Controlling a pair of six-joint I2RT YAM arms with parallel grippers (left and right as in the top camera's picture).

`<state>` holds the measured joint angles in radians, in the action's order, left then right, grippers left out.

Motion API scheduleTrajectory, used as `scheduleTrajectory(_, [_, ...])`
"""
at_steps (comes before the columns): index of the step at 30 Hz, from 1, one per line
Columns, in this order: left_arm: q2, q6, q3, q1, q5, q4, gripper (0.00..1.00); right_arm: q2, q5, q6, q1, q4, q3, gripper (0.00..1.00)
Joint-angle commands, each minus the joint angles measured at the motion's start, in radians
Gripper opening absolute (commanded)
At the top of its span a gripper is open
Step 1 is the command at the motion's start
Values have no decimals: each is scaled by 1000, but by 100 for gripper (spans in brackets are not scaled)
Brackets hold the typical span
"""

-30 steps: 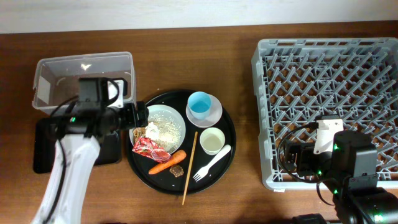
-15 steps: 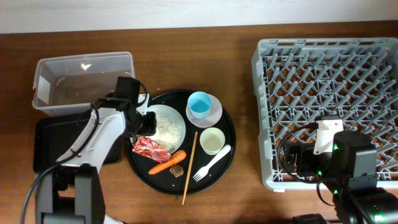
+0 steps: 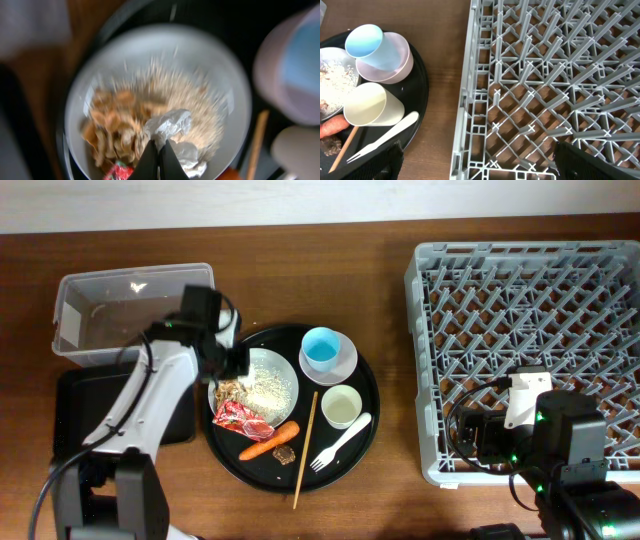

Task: Sort waste into correct bins and load items into the dishwasher rack
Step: 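Move the left gripper over the plate toward the red wrapper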

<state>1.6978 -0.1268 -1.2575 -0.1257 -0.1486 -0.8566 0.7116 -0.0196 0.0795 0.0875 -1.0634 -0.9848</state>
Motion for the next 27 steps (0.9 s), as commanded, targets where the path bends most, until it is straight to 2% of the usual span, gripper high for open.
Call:
scheduleTrajectory(1, [-57, 12, -180, 52, 82, 3, 0, -3, 6, 6, -4, 0, -19, 99])
scheduleTrajectory(4, [-64, 12, -265, 109, 153, 18, 0, -3, 5, 6, -4, 0, -19, 99])
scheduleTrajectory(7, [-56, 12, -268, 167, 202, 57, 1, -3, 5, 7, -4, -1, -19, 99])
scheduleTrajectory(8, [-50, 11, -268, 183, 201, 61, 5, -3, 5, 6, -4, -1, -19, 99])
scheduleTrajectory(10, [-28, 11, -268, 213, 198, 63, 28, -3, 5, 7, -4, -1, -19, 99])
scheduleTrajectory(11, [-12, 11, -268, 228, 198, 63, 48, -3, 5, 7, -4, -2, -19, 99])
scheduleTrajectory(12, [-6, 11, -268, 233, 198, 63, 62, -3, 5, 7, -4, -3, -19, 99])
scheduleTrajectory(14, [-2, 12, -268, 233, 196, 63, 76, -3, 5, 6, -4, -8, -19, 99])
scheduleTrajectory(16, [-5, 12, -269, 233, 167, 61, 77, -3, 5, 6, -4, -16, -19, 99])
scheduleTrajectory(18, [-12, 12, -269, 232, 53, 24, 76, -3, 6, 6, -4, -21, -19, 99])
scheduleTrajectory(21, [-16, 11, -268, 229, -136, -134, 80, -3, 6, 3, -4, -22, -19, 99])
scheduleTrajectory(24, [-12, 8, -240, 198, -141, -357, 85, -3, 6, 3, -4, -22, -19, 99])
scheduleTrajectory(27, [-12, 8, -126, 147, -141, -439, 86, -3, 6, 3, -4, -22, -19, 99])
